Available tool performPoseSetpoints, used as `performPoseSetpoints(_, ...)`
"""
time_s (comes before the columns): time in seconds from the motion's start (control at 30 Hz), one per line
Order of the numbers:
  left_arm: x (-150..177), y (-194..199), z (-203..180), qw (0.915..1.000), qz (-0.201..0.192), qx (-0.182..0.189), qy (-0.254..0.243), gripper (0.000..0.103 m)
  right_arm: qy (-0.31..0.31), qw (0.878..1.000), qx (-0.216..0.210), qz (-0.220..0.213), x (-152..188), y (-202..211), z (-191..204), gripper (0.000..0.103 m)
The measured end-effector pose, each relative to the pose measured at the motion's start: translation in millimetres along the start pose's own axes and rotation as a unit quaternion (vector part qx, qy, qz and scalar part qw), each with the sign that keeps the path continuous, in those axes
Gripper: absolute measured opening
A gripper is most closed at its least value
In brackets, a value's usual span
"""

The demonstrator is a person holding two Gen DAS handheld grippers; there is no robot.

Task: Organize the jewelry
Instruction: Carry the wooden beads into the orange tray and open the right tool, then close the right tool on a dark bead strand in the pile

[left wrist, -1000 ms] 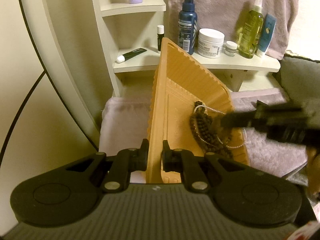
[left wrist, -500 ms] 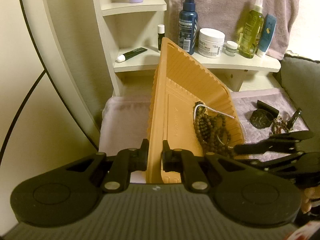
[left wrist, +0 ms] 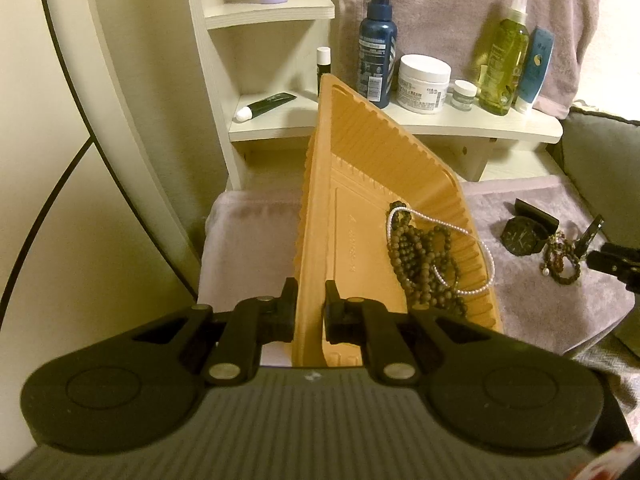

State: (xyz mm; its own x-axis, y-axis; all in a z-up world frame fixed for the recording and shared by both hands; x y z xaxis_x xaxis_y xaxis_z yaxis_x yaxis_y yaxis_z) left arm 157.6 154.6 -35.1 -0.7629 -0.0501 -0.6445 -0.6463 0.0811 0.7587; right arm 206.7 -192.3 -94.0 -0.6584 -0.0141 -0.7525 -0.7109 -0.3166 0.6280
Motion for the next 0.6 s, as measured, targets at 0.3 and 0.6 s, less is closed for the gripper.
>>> performPoseSetpoints(0.3, 5.1, 2.3, -2.8, 0.9999, 0.013, 0.000, -0.007, 0.011, -0.014, 1.000, 0.010, 0.014, 14.9, 1.7, -25.7, 0.052)
performPoseSetpoints(0.6, 2.4, 2.1, -3.1, 0.9990, 0.039, 0.011, -0.022, 0.011, -0.007, 1.000, 0.010, 0.011, 17.9, -2.6, -18.7, 0.052)
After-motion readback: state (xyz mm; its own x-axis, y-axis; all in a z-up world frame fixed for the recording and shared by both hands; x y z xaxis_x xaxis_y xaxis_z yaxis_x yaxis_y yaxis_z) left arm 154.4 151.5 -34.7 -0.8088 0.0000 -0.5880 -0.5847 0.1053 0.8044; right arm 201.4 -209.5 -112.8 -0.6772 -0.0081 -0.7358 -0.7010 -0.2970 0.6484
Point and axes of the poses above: each gripper's, at about its wrist camera, not at the fingertips, and y roughly against the way its jaws point, z to its left, x to its underside, the point moved 7 cm from there along -y, roughly the way its jaws point, and after that the axes turned 10 degrees about x, right-handed, at the moved point
